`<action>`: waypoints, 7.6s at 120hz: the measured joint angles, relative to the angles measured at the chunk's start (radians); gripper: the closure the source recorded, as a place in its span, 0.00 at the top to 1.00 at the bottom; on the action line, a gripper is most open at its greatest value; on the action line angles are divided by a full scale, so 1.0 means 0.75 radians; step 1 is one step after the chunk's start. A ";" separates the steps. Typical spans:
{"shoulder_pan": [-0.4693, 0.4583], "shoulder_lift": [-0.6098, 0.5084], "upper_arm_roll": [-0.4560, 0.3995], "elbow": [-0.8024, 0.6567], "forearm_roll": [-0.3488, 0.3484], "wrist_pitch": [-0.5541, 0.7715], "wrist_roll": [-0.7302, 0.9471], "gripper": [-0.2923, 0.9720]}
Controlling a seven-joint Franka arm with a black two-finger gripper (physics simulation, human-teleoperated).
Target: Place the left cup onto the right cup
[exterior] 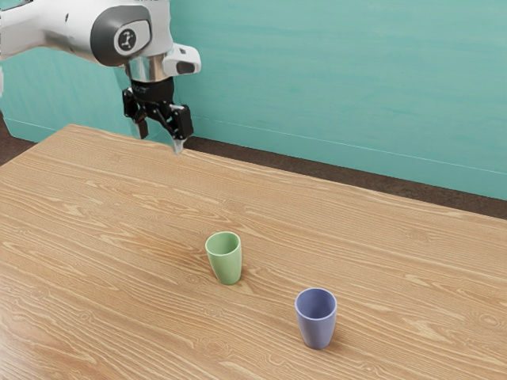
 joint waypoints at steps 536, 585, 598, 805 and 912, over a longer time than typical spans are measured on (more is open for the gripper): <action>0.005 0.281 -0.246 -0.376 -0.040 0.619 -0.493 0.77; 0.007 0.324 -0.240 -0.374 -0.037 0.650 -0.477 0.77; 0.007 0.340 -0.240 -0.374 -0.037 0.664 -0.474 0.77; 0.007 0.400 -0.185 -0.387 -0.037 0.740 -0.463 0.39; 0.006 0.421 -0.185 -0.387 -0.034 0.760 -0.481 0.16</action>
